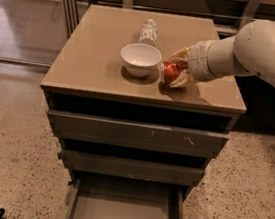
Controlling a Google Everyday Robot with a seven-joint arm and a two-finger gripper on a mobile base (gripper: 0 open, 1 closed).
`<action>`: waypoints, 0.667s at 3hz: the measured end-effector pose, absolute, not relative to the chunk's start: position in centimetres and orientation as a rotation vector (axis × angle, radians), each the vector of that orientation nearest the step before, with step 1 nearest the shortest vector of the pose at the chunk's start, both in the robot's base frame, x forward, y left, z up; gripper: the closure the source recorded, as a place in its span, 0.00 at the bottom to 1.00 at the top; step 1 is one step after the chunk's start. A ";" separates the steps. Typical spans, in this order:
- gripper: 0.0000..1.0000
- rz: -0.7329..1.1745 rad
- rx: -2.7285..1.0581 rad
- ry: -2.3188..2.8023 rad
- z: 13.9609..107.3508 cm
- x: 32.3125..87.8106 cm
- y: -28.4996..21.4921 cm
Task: Pick coke can from bottom drawer and place on counter
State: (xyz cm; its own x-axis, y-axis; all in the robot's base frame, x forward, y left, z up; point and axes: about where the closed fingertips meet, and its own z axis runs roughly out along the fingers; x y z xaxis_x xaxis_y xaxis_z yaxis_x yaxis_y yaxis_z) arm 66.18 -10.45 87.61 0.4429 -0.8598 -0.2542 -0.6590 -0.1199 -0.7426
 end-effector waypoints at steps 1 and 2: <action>0.34 -0.300 -1.852 1.289 87.6 66.2 -10.4; 0.11 -0.300 -1.852 1.289 87.6 66.2 -10.4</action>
Offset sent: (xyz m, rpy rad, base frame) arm 0.0000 0.0000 0.0000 0.0000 0.0000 0.0000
